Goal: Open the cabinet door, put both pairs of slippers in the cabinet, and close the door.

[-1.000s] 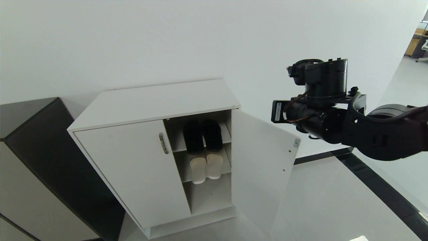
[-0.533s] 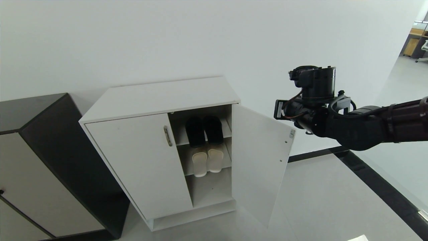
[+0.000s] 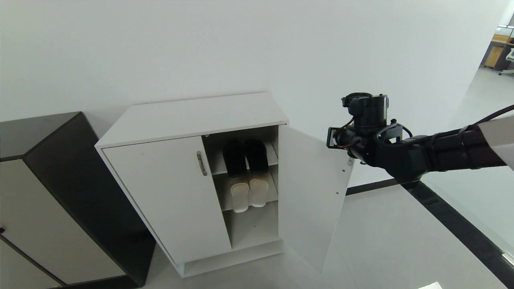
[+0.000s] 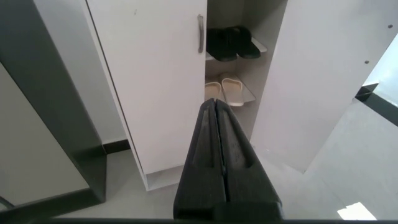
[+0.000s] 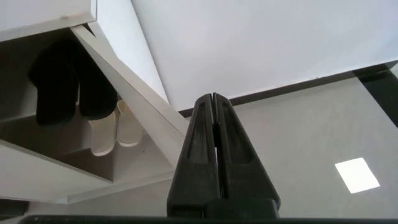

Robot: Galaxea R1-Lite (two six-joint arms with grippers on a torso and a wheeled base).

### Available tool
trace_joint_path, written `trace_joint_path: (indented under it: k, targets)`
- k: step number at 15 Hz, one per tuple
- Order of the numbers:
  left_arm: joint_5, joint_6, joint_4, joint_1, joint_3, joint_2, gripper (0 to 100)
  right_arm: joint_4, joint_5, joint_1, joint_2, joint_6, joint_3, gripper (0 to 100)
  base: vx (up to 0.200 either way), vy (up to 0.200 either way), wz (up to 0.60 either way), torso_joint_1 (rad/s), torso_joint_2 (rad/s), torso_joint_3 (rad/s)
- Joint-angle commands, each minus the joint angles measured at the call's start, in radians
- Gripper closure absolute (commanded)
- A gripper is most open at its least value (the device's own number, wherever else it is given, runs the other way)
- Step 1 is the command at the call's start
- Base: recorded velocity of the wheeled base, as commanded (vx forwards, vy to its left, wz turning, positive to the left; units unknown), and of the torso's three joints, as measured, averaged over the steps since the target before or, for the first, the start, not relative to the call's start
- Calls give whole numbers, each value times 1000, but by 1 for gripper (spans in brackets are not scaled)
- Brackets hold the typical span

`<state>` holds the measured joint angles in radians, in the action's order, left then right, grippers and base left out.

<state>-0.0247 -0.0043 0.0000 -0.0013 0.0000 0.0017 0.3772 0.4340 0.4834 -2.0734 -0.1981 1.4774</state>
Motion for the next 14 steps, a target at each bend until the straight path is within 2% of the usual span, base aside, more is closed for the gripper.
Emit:
trace_joint_path:
  k: [1, 9, 14]
  targets:
    - [0, 0, 0, 0, 0, 1, 100, 3, 0, -5, -34, -1, 3, 100, 0, 0, 0, 0, 0, 0]
    - [0, 0, 0, 0, 0, 1, 100, -1, 2, -25, -79, -1, 30, 100, 0, 0, 0, 0, 0, 0]
    - [0, -2, 0, 0, 0, 1, 100, -18, 3, -2, -39, 2, -23, 100, 0, 0, 0, 0, 0, 0]
